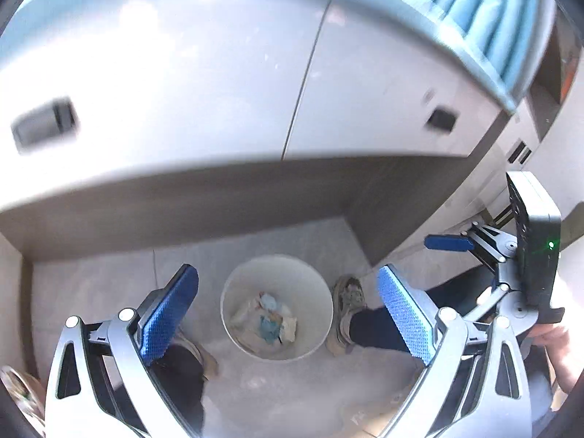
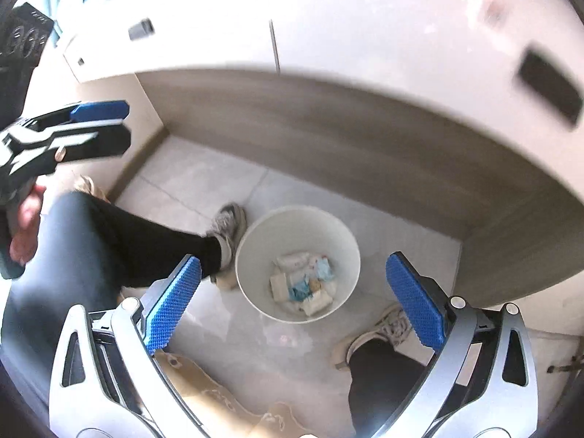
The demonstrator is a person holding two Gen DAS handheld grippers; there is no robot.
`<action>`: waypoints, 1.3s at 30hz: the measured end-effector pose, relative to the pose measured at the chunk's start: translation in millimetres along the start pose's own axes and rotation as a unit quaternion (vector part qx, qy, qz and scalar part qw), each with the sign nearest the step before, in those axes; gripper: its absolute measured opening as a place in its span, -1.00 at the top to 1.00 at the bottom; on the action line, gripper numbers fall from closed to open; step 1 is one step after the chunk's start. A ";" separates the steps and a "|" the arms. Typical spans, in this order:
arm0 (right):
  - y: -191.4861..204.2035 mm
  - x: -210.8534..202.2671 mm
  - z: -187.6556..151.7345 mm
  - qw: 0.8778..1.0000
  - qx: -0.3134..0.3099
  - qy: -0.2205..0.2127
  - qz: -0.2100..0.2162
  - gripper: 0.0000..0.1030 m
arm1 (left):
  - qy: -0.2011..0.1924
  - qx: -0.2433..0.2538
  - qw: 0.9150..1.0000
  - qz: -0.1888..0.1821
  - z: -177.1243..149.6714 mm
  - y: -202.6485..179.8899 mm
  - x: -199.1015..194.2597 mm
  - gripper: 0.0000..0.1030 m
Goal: Collect trash
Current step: 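Raise both tools back to the bed, then grasp the black hair tie with the left gripper while the right gripper grasps the red candy wrapper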
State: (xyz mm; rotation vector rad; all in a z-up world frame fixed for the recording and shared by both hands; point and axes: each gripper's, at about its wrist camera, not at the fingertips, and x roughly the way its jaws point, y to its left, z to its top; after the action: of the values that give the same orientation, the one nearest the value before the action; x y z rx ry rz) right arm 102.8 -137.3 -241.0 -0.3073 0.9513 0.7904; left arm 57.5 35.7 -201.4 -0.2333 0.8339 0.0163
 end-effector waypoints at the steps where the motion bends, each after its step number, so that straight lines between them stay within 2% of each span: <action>1: 0.8 -14.8 4.1 1.000 0.000 -0.015 0.001 -0.91 | -0.013 0.008 1.000 0.002 9.0 -4.2 -13.0 -0.88; 6: 3.7 -91.2 39.1 0.995 0.004 -0.102 0.004 -0.91 | -0.076 0.038 0.996 0.026 70.1 -18.9 -68.6 -0.88; 9: 9.6 -129.6 75.4 0.988 -0.016 -0.151 0.003 -0.91 | -0.085 0.031 0.994 0.053 111.7 -19.4 -81.0 -0.88; 11: 13.7 -148.2 107.3 0.984 -0.040 -0.172 -0.024 -0.91 | -0.081 0.025 0.994 0.064 140.3 -15.1 -79.1 -0.88; 13: 11.3 -159.7 142.3 0.980 -0.052 -0.183 -0.049 -0.91 | -0.079 0.014 0.994 0.073 166.2 -10.0 -72.1 -0.88; 16: -2.9 -164.4 190.1 0.980 -0.048 -0.183 -0.068 -0.91 | -0.069 -0.011 0.995 0.067 200.9 9.3 -62.7 -0.88; 19: -23.5 -160.2 231.3 0.982 -0.027 -0.178 -0.053 -0.90 | -0.054 -0.027 0.996 0.065 230.8 21.3 -41.8 -0.86; 21: -36.9 -156.9 253.9 0.983 -0.017 -0.180 -0.045 -0.90 | -0.047 -0.019 0.996 0.075 247.7 26.5 -30.6 -0.84; 25: -47.6 -152.3 277.3 0.982 -0.017 -0.185 -0.039 -0.90 | -0.032 -0.014 0.995 0.089 274.7 36.8 -7.7 -0.58; 27: -48.8 -143.2 283.6 0.982 -0.018 -0.183 -0.036 -0.90 | -0.027 -0.017 0.995 0.097 286.3 43.7 3.5 -0.52; 30: -53.3 -132.9 290.5 0.983 -0.017 -0.178 -0.035 -0.90 | -0.011 -0.019 0.995 0.093 296.5 51.9 21.0 -0.26; 31: -55.3 -129.6 291.7 0.984 -0.015 -0.176 -0.034 -0.90 | -0.004 -0.013 0.996 0.090 297.3 51.0 26.2 -0.07; 32: -57.3 -126.6 293.2 0.984 -0.013 -0.175 -0.034 -0.90 | 0.005 -0.005 0.996 0.088 297.6 49.1 31.6 0.03; 35: -63.5 -119.0 298.3 0.984 -0.010 -0.172 -0.036 -0.90 | 0.011 0.029 0.995 0.098 295.0 40.1 41.0 0.09; 37: -66.8 -113.9 303.7 0.985 -0.009 -0.170 -0.038 -0.90 | 0.009 0.031 0.995 0.090 295.1 39.0 38.6 0.21; 39: -69.5 -109.1 310.7 0.985 -0.009 -0.168 -0.040 -0.90 | 0.003 0.033 0.996 0.083 293.7 39.8 36.2 0.53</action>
State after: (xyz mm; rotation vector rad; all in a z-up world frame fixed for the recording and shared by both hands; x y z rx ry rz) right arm 305.4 -62.4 17.1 -0.2175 0.6103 0.7493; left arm 292.6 133.9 -45.6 -0.1018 0.8569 0.1448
